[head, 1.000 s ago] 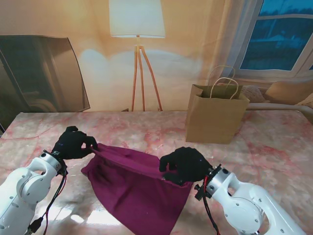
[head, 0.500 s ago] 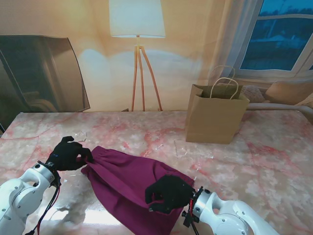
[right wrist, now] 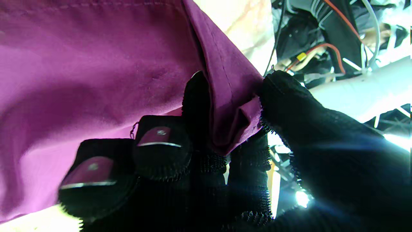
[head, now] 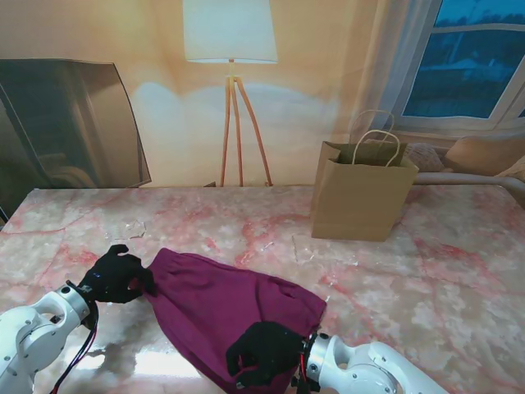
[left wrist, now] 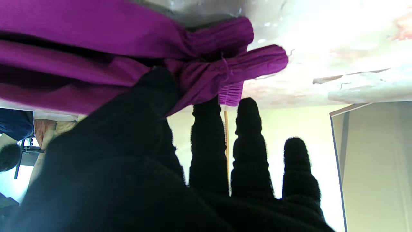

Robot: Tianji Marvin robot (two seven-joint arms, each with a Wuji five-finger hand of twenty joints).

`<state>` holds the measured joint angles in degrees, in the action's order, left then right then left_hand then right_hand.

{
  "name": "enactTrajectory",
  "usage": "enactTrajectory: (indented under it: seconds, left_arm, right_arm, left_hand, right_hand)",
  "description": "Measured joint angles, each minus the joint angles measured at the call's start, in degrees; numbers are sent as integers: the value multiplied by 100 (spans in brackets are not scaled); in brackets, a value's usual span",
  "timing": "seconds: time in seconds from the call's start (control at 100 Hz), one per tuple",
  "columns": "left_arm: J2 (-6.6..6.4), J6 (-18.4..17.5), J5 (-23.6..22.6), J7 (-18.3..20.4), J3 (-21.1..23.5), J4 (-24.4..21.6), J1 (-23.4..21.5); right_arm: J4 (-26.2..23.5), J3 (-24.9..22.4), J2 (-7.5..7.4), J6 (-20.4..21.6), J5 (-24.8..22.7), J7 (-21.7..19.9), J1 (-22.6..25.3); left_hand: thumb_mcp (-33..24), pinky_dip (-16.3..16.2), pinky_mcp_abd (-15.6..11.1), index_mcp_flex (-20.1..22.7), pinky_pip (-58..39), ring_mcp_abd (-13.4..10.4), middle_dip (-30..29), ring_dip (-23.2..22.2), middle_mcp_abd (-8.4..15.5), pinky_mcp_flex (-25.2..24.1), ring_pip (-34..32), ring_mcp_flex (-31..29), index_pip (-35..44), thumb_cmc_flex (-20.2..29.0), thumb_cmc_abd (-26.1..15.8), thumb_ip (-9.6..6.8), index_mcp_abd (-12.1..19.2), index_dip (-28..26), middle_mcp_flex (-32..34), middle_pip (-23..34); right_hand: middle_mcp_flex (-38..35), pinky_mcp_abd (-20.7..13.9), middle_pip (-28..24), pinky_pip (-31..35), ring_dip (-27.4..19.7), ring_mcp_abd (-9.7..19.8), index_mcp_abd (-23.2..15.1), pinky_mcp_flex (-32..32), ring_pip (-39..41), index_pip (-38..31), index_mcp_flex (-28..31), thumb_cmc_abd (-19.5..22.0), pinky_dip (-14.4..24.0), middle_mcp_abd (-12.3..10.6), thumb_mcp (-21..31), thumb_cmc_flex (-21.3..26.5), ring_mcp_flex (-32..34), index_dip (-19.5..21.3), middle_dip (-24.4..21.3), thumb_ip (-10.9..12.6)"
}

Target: Fold the socks and the shorts into the kraft paper bag

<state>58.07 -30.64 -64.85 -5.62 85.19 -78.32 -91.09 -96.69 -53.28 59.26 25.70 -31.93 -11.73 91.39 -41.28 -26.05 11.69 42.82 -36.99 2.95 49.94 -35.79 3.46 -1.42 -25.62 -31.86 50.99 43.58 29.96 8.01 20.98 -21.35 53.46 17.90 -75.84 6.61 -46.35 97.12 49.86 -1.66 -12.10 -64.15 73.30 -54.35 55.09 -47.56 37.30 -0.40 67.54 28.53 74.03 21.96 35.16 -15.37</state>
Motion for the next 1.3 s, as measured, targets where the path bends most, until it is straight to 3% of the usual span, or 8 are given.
enactTrajectory:
  seconds: [0.27, 0.38, 0.42, 0.49, 0.73, 0.89, 1.16, 1.3]
  left_arm:
    - [-24, -185, -89, 214, 113, -120, -208]
    - [-31, -252, -134, 299, 199, -194, -295]
    - [-31, -263, -132, 353, 252, -238, -339]
    - [-31, -285, -134, 428, 365, -344, -437]
    - [-31, -341, -154, 820, 708, -753, -693]
    - [-31, -273, 147, 970, 821, -895, -778]
    - [47, 1199, 1333, 1587, 775, -1118, -857]
    - [59, 2133, 1426, 1469, 390, -1138, -750]
  right_arm:
    - [-160, -84, -90, -97, 372, -777, 56]
    - [-170, -78, -166, -4, 570, -873, 46]
    - [-192, -111, -183, 31, 572, -938, 52]
    - [-274, -241, -199, 80, 571, -1075, 99]
    - [-688, -717, -223, 165, 514, -1130, 405]
    - [-958, -1161, -199, 223, 301, -1030, 661]
    - [-1196, -1617, -60, -135, -490, -267, 859]
    - [-1013, -1590, 17, -287, -1023, 250, 717]
  left_hand:
    - [-144, 49, -71, -13, 105, -28, -1911, 298, -54, -127, 246, 305, -205, -145, -59, 58, -220, 259, -618, 30]
    - [-297, 62, -80, -94, 160, -32, -2152, 349, -56, -129, 314, 352, -453, -394, 75, 59, -391, 317, -742, -51]
    - [-374, 112, -81, -154, 223, -32, -2232, 404, -56, -130, 333, 410, -692, -507, 141, 59, -478, 318, -826, -116]
    - [-687, 119, -81, -159, 282, -33, -2330, 457, -56, -130, 449, 415, -1121, -838, 280, 59, -655, 301, -971, -168]
    - [-1200, 184, -81, -781, 564, -34, -2570, 613, -127, -131, 645, 820, -2258, -1613, 959, 61, -1229, 261, -1397, -418]
    - [-1206, 244, -81, -844, 649, -30, -2677, 711, -148, -133, 790, 796, -2496, -1773, 975, 61, -1428, 384, -1574, -544]
    - [-233, -47, -85, -1550, 280, 400, -3024, 1137, -976, 113, 1101, 609, -3262, -1820, -474, 64, -2970, 598, -1924, -754]
    - [-14, -269, 124, -1886, 10, 551, -3026, 1065, -1327, 415, 1099, 539, -3691, -1820, -599, 65, -3554, 802, -1984, -756]
  right_hand:
    - [147, 16, 527, -160, -461, -47, -16, 0, -1066, 12, -133, 342, -336, 1, -315, -405, -37, -564, -488, 3]
    - [455, 16, 913, -379, -658, -97, 14, 188, -1981, 905, -172, 832, -406, 12, -762, -958, -83, -454, -936, 68]
    - [641, 29, 1129, -475, -660, -112, 90, 275, -2279, 1379, -172, 1019, -407, 48, -971, -1171, -104, -90, -1163, 465]
    - [865, 62, 1403, -658, -672, -160, 160, 535, -2658, 1855, -389, 1158, -409, 91, -1339, -1312, -265, 222, -1443, 509]
    - [1517, 170, 1816, -1118, -873, -338, 221, 1393, -3486, 2196, -1041, 1820, -542, 165, -2794, -1556, -947, 227, -1925, 806]
    - [1972, 264, 1905, -1912, -1025, -419, 149, 2460, -4032, 2200, -1165, 1814, -543, 32, -2881, -1611, -1649, 233, -1926, 806]
    - [2133, 269, 2013, -2808, -1195, -420, 77, 3129, -4480, 2205, -1284, 1977, -542, -36, -2695, -1541, -2098, 246, -1809, 928]
    - [2240, 259, 2056, -3020, -1247, -421, 69, 3273, -4609, 2206, -1296, 2003, -533, -54, -2137, -1610, -2253, 246, -1805, 928]
